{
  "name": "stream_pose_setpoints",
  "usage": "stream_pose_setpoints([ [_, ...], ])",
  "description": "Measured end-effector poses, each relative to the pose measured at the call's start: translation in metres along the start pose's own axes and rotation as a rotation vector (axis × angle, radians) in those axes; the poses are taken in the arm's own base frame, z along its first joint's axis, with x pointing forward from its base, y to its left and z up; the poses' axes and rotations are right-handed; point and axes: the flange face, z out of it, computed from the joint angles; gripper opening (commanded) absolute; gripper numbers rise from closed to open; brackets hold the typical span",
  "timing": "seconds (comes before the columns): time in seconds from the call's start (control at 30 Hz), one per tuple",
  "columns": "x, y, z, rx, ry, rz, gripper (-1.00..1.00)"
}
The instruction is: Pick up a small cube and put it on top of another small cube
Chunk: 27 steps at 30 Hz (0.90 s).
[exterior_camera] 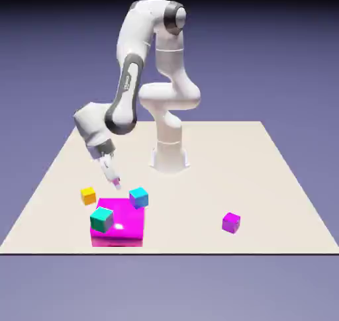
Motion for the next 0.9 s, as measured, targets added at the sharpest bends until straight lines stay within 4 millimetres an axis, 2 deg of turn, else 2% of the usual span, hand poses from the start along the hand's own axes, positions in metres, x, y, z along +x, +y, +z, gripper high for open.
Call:
stream_pose_setpoints([
  [0.1,0.044,0.000,0.002,-0.008,-0.085,0.242,0.00],
  [0.23,0.100,0.001,-0.004,0.029,-0.204,0.538,0.00],
  [0.43,0.173,0.003,-0.036,0.181,-0.385,0.888,0.00],
  [0.5,0.179,0.003,-0.040,0.200,-0.401,0.913,0.00],
  [0.63,0.176,-0.014,0.010,0.201,-0.399,0.911,0.00],
  [0.67,0.176,-0.017,0.023,0.200,-0.401,0.913,-1.00],
  [0.73,0.176,-0.017,0.023,0.200,-0.401,0.913,-1.00],
  [0.9,0.179,0.003,-0.040,0.200,-0.402,0.912,-1.00],
])
